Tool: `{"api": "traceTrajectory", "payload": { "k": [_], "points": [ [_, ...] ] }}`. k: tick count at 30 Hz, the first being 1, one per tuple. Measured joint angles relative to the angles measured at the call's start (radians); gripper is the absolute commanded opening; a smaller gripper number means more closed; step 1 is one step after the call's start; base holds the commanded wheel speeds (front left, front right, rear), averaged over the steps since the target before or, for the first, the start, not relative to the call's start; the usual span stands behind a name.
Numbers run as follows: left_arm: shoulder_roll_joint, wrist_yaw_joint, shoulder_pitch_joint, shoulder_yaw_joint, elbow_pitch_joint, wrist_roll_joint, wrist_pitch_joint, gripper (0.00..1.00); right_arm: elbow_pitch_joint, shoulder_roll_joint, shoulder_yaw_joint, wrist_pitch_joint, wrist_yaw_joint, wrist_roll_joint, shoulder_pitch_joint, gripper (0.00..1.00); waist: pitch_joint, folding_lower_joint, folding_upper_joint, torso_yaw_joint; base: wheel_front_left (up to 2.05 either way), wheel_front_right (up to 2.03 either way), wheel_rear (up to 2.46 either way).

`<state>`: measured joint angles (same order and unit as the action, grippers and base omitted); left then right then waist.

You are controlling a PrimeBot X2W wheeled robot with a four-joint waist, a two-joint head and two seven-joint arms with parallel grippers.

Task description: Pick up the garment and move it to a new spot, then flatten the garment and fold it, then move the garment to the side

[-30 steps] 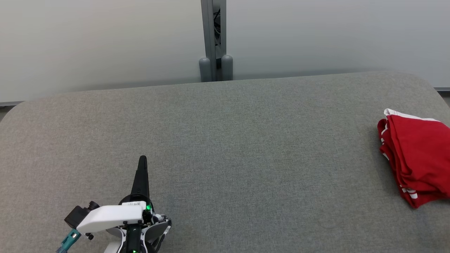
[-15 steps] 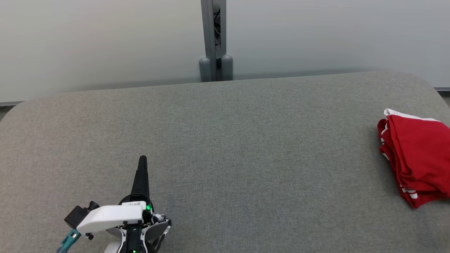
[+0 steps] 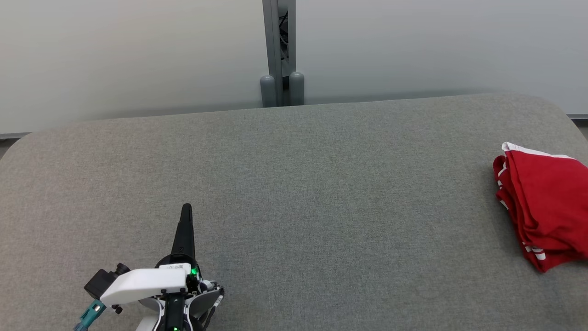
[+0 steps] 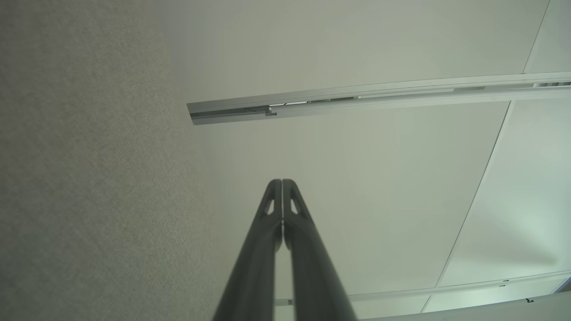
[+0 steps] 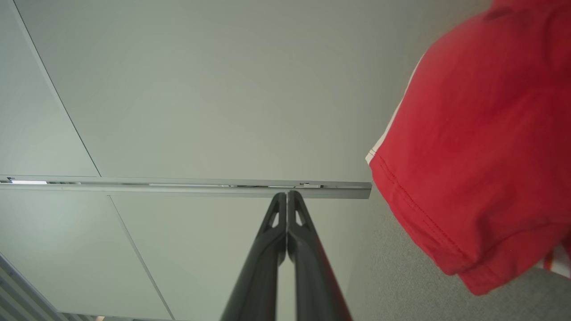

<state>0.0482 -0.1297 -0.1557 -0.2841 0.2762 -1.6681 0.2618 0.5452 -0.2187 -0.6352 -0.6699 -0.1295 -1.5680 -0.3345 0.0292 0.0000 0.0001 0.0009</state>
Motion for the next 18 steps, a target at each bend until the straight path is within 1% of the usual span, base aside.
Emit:
{"api": "traceTrajectory", "payload": {
  "k": [18],
  "points": [
    [0.000, 0.000, 0.000, 0.000, 0.000, 0.000, 0.000, 0.00, 0.000, 0.000, 0.000, 0.000, 0.000, 0.000, 0.000, 0.00, 0.000, 0.0000, 0.0000, 0.000, 0.00, 0.00, 0.00]
  ]
}}
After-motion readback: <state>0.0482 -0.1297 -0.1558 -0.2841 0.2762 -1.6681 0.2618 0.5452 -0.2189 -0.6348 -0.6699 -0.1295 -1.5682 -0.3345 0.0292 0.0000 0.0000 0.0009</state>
